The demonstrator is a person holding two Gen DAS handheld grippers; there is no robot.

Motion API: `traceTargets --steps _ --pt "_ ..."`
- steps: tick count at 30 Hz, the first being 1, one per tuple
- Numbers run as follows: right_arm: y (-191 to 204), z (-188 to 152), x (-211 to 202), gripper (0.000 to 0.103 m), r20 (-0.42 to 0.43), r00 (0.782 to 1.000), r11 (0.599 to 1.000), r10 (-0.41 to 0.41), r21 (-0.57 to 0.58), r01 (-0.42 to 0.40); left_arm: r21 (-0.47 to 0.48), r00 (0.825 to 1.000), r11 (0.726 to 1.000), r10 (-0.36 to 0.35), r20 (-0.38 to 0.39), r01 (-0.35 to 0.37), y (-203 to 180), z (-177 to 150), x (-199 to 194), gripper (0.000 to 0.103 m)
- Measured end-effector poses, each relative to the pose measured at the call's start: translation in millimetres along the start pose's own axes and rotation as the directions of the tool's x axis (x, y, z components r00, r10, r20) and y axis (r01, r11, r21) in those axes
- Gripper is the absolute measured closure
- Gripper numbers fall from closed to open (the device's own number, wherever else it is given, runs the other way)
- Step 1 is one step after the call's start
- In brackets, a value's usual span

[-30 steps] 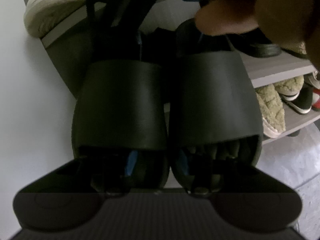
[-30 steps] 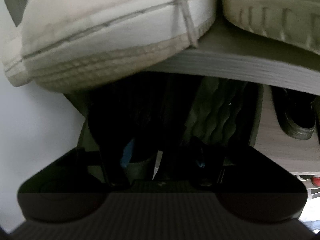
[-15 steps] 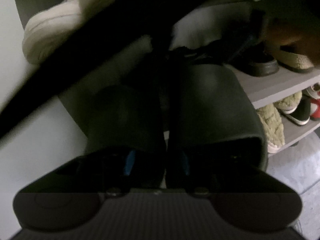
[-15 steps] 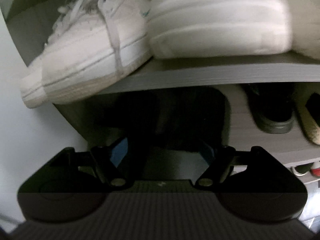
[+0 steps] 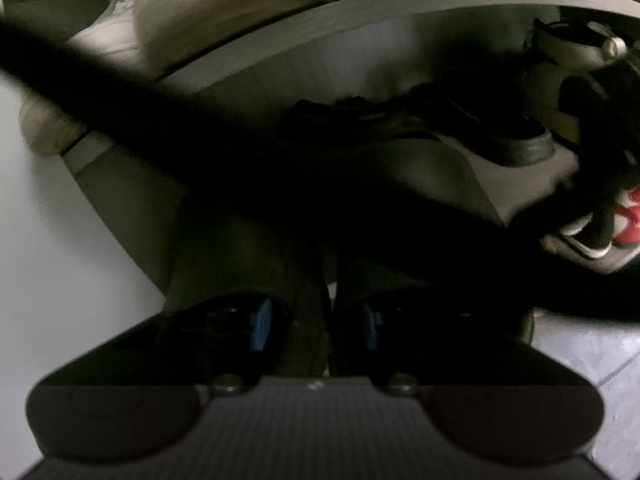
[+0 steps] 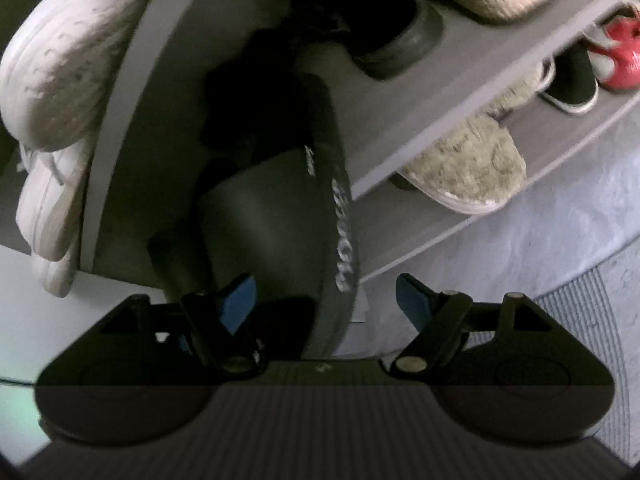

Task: Organize scattered shoes
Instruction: 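Open the right tool and withdraw it from the black slides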

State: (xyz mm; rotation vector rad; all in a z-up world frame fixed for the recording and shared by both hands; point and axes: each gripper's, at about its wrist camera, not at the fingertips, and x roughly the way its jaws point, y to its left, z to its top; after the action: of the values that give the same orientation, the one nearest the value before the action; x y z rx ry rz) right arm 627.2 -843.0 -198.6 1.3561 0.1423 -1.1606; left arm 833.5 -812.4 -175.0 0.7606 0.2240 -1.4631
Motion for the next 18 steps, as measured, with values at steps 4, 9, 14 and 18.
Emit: traceTargets --steps 4,9,14,18 --pt "15.0 -32.7 -29.8 0.029 0.006 0.999 0.999 -0.038 0.005 0.038 -0.027 1.000 1.000 -0.004 -0.029 0.003 5.8 8.6 9.4 0.056" --pt "3.6 -61.8 -47.4 0.028 0.000 0.993 0.991 -0.115 0.065 0.115 -0.026 1.000 1.000 -0.009 -0.024 0.008 10.5 22.1 23.8 0.055" --pt "-13.8 -64.0 -70.7 0.028 0.018 0.990 0.984 -0.142 0.115 0.140 -0.062 1.000 0.998 -0.005 -0.030 0.003 13.5 32.3 48.3 0.052" --pt "-29.2 -78.5 -107.8 0.028 0.045 0.990 0.981 -0.130 0.150 0.122 -0.035 1.000 0.999 0.007 -0.003 -0.007 3.5 34.9 66.6 0.050"
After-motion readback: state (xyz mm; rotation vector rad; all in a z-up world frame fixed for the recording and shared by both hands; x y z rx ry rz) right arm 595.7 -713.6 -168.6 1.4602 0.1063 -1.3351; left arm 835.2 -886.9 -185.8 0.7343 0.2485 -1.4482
